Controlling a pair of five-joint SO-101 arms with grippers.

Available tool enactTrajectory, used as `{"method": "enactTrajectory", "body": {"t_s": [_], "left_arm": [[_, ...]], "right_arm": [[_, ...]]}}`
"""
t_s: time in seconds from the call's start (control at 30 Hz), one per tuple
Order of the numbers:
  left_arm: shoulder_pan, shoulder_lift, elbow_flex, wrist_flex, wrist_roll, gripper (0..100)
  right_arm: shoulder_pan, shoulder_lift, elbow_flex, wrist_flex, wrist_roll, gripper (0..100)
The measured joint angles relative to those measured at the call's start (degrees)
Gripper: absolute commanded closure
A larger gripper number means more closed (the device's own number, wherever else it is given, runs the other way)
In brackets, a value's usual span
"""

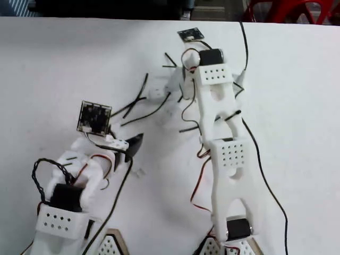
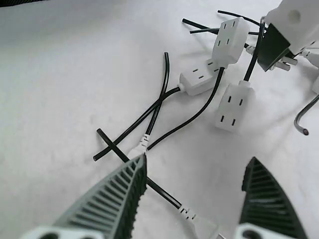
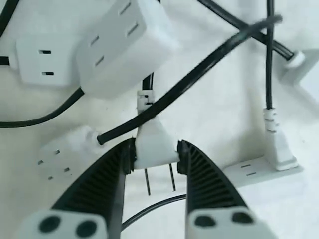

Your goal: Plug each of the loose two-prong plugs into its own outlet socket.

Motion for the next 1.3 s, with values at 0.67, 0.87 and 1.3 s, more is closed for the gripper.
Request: {"method": "enactTrajectory", "body": {"t_s": [0.67,0.87,1.3], "left_arm": [[0.0,0.0,0.0,0.0,0.0,69],[0.0,0.0,0.0,0.0,0.0,69],[0.0,0.0,0.0,0.0,0.0,69]], "right_arm": [[-8.7,-46.5,48.2,0.0,4.9,98.1],[-11.4,-59.8,63.5,-0.1,5.1,98.1],[-11.3,-66.1,95.9,-23.0,5.0,78.3]]}}
